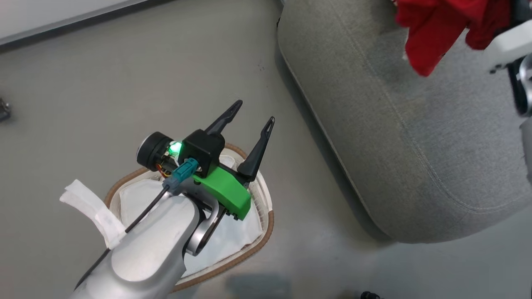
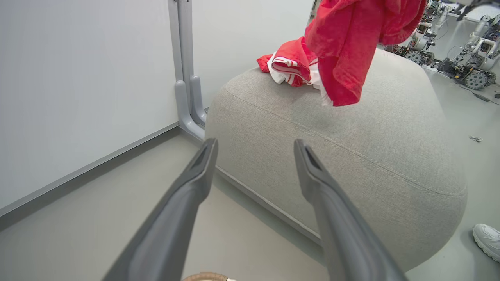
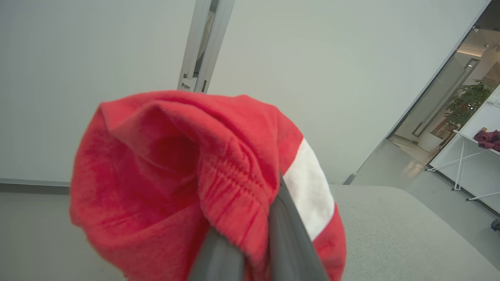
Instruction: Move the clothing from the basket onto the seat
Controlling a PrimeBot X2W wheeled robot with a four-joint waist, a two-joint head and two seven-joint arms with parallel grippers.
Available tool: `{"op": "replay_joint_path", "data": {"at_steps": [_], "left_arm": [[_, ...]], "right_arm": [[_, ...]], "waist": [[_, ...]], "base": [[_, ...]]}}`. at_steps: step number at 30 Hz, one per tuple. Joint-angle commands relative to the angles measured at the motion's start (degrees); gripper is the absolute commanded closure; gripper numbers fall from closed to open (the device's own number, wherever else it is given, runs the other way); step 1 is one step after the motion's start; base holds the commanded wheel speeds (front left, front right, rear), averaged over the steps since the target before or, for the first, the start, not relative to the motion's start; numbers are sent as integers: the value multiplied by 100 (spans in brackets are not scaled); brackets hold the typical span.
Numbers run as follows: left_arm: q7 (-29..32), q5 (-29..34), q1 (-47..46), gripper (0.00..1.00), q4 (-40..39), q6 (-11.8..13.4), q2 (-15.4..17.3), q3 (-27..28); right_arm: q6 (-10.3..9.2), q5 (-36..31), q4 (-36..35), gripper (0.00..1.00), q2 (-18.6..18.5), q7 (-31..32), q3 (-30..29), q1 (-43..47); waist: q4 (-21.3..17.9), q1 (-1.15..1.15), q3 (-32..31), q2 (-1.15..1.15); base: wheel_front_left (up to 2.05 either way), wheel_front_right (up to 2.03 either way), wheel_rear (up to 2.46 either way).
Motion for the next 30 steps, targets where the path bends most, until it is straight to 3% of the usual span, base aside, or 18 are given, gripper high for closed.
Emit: {"op": "replay_joint_path", "data": {"at_steps": [1, 5, 13, 23, 25, 26, 27, 30], "left_arm": [[10, 78, -106, 0, -60, 31, 75, -6], [86, 183, -223, 0, -254, 27, 70, -92], [92, 346, -519, 0, -482, -6, -26, -222], [63, 452, -637, 0, -498, -5, -100, -347], [35, 456, -646, 0, -468, -7, -92, -352], [24, 452, -650, 0, -449, -2, -85, -349], [30, 449, -654, 0, -439, -6, -75, -355], [67, 488, -695, 0, -403, -4, 18, -359]], "right_arm": [[-8, 114, 92, 100, -182, 99, -58, -361], [-8, 158, 298, 100, -730, 353, -324, -1172], [-8, -279, 757, 100, -1398, 786, -1272, -1927], [-8, -1066, 1523, 98, -1261, 688, -2312, -1457], [-8, -1189, 1605, 56, -1133, 596, -2509, -1398], [-7, -1258, 1642, 12, -1052, 528, -2584, -1371], [-8, -1301, 1667, 0, -979, 467, -2637, -1361], [-8, -1427, 1756, 0, -754, 266, -2756, -1343]], "waist": [[470, -1, 540, 0], [735, -1, 857, 0], [1258, -1, 1537, 0], [1503, -1, 2030, 0], [1500, -1, 2057, 0], [1490, -1, 2066, 0], [1474, -1, 2068, 0], [1353, -1, 2049, 0]], "base": [[0, 0, 0], [0, 0, 0], [0, 0, 0], [0, 0, 0], [0, 0, 0], [0, 0, 0], [0, 0, 0], [0, 0, 0]]}}
